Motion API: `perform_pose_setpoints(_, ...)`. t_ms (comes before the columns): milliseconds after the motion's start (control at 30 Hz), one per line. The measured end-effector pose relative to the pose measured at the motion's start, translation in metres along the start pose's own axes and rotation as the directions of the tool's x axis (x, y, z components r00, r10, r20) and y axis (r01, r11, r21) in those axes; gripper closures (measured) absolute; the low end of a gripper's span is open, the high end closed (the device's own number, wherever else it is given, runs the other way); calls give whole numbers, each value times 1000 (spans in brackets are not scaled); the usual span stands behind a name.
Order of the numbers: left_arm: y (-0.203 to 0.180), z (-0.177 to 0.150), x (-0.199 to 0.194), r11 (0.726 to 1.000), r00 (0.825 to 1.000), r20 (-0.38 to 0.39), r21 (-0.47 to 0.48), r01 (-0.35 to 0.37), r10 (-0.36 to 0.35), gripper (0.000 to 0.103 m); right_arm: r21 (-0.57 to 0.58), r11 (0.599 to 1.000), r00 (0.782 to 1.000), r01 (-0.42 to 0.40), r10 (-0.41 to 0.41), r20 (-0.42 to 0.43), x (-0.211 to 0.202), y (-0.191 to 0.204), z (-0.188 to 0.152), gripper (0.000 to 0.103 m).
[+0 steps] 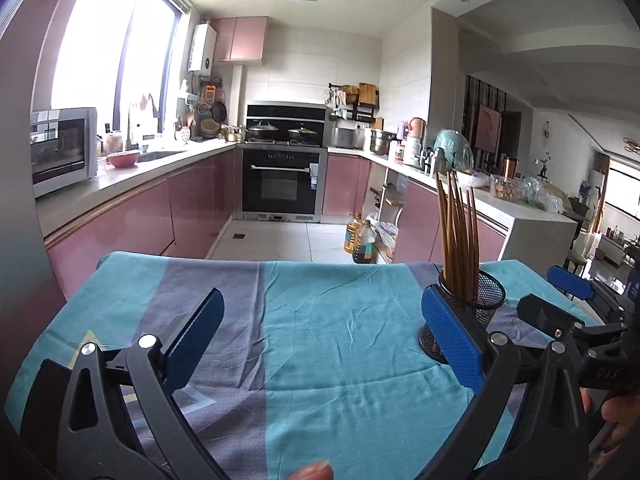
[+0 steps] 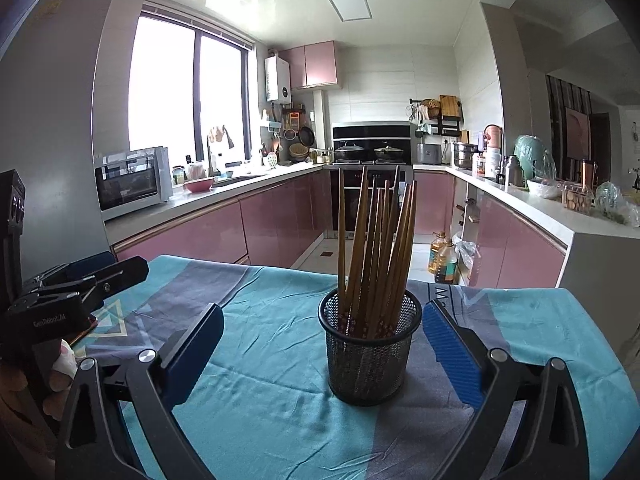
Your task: Organize utensils
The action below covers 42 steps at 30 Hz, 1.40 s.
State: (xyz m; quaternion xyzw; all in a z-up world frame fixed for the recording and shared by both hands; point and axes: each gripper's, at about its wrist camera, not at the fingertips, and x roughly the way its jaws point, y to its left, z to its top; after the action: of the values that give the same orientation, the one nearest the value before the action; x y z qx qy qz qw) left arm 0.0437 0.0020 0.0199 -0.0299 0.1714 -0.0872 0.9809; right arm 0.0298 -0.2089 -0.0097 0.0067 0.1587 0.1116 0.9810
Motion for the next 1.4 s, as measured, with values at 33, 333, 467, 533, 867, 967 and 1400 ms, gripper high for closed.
perform_pose_setpoints(33, 1, 0, -2, 1000, 1000, 4, 1, -2, 2, 6, 1, 1000, 1000, 0, 0, 2, -1, 1, 0, 7)
perform_pose_setpoints(333, 1, -5, -25, 1000, 999, 40, 26, -11, 10, 6, 5, 1000, 999, 10, -10, 34, -15, 9, -2, 7)
perform_pose_setpoints(467, -1, -4, -31, 1000, 999, 49, 27, -11, 9, 6, 3, 1000, 999, 15, -15, 43, -19, 14, -3, 7)
perform_pose_setpoints(533, -1, -3, -35, 1000, 998, 59, 28, -12, 10, 6, -4, 1000, 999, 23, -23, 49, -21, 17, -3, 7)
perform_pose_setpoints(867, 2, -6, -49, 1000, 997, 77, 14, -18, 16, 6, 8, 999, 997, 36, -36, 74, -31, 20, -4, 7)
perform_pose_setpoints(967, 2, -4, -50, 1000, 997, 82, 15, -17, 16, 6, 5, 999, 996, 42, -42, 80, -33, 21, -4, 7)
perform_pose_setpoints(1400, -1, -5, -56, 1000, 995, 95, 18, -20, 19, 6, 4, 999, 994, 52, -52, 93, -37, 26, -5, 7)
